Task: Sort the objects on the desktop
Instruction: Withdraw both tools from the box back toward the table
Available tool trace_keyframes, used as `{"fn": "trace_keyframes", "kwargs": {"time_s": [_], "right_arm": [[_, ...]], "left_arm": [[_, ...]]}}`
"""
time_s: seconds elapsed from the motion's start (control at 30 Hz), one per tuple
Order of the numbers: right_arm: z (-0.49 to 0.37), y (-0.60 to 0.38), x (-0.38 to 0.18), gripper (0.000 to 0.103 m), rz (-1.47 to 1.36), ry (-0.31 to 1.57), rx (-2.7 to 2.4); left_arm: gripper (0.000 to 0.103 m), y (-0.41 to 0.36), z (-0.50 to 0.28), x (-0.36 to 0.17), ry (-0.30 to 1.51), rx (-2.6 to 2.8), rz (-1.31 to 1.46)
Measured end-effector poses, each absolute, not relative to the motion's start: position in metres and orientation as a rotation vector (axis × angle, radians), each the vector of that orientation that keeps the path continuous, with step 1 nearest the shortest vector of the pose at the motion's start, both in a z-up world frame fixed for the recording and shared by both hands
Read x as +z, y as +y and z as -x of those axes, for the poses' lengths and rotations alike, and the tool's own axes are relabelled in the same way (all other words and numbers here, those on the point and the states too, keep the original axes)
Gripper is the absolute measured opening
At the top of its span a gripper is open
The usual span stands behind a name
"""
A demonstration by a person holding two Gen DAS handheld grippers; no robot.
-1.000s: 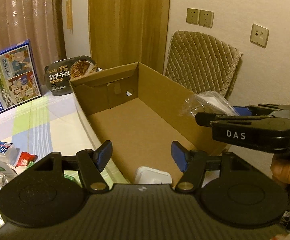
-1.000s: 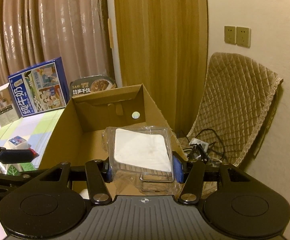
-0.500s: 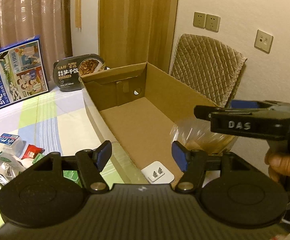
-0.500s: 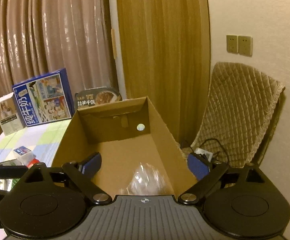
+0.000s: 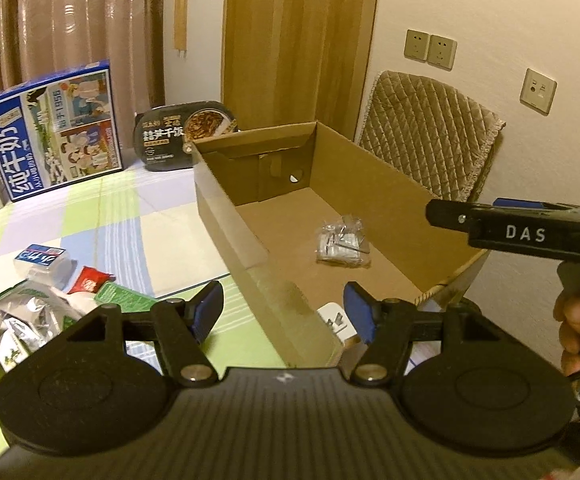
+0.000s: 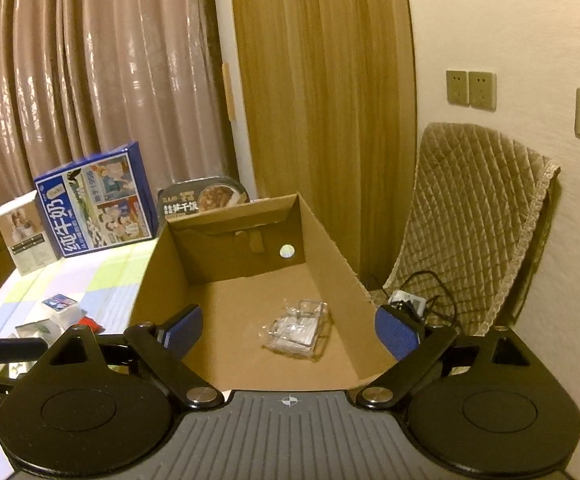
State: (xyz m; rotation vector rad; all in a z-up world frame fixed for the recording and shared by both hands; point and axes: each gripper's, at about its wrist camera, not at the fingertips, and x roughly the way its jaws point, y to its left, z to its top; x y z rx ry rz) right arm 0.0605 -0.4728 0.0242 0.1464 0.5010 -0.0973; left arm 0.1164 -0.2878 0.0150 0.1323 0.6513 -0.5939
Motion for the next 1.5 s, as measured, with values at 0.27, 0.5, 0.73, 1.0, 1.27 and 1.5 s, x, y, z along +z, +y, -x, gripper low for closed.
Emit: {"fn": "trace_keyframes", "kwargs": {"time_s": [0.27, 0.5, 0.73, 1.0, 1.27, 1.5], "right_arm": [[-0.043, -0.454, 0.043, 0.090, -0.147, 0.481, -0.063], [-0.025, -0.425, 0.057, 0.092, -0.143, 0.466, -0.007], [-0.006, -0.382, 0.055, 0.095, -0.115, 0.481, 0.082], [0.001, -0.333, 0.041, 0.097, -0.085, 0.517, 0.183], [0.000, -0.297, 0.020, 0.097, -0.066, 0.564, 0.240], [-0.013, -0.277, 0.008, 0.097, -0.051, 0.588, 0.271]], "left_arm": [[0.067, -0.266, -0.098, 0.022, 0.650, -0.554, -0.126], [0.082, -0.237, -0.080, 0.028, 0.647, -0.502, -0.111], [0.098, -0.184, -0.060, 0.019, 0.668, -0.418, -0.097], [0.101, -0.106, -0.042, 0.013, 0.696, -0.259, -0.067], [0.101, -0.050, -0.038, 0.018, 0.691, -0.176, -0.066], [0.101, -0.025, -0.050, 0.018, 0.697, -0.166, -0.052]]}}
